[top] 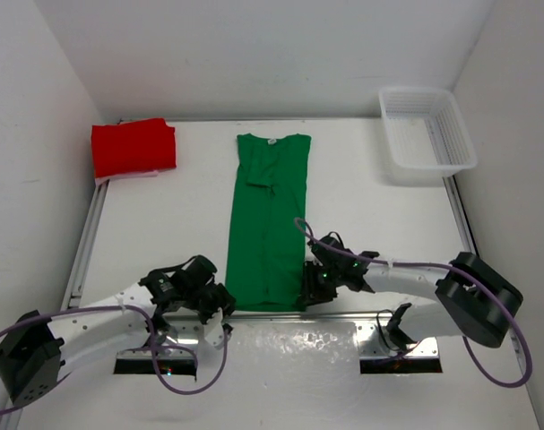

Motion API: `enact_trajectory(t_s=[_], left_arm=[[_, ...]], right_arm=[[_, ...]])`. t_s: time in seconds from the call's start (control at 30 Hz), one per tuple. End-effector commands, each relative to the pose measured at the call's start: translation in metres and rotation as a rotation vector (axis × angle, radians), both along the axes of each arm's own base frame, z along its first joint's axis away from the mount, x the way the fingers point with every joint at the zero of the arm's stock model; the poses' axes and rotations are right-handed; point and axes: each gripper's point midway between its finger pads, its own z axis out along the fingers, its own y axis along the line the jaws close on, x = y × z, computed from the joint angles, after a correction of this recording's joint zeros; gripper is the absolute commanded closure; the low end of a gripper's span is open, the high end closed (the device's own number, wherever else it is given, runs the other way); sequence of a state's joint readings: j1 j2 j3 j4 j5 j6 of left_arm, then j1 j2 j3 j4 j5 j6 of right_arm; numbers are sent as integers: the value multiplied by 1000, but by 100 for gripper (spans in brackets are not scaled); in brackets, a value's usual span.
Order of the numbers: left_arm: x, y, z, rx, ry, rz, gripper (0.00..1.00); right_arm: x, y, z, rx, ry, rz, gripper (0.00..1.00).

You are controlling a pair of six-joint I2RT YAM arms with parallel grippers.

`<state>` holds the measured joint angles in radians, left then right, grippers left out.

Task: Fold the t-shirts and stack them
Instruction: Grab the bottom of the folded rectangular tshirt with both arms, then fold the folded rectangular tshirt in 1/3 of the way

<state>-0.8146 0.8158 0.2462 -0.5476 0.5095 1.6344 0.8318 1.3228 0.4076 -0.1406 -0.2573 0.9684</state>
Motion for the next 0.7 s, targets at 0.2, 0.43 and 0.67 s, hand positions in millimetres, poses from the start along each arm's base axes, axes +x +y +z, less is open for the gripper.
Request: enact_trajectory(t_s=[0.2, 0.43, 0.67], left_arm=[[9, -21, 16, -88, 20, 81, 100], [69, -38, 80, -159, 81, 495, 100], [121, -32, 132, -266, 180, 732, 100]], right_arm=[[-8, 12, 4, 61, 19, 19, 100], [45, 20, 47, 143, -84, -96, 100], [128, 14, 97, 156, -232, -165, 100]])
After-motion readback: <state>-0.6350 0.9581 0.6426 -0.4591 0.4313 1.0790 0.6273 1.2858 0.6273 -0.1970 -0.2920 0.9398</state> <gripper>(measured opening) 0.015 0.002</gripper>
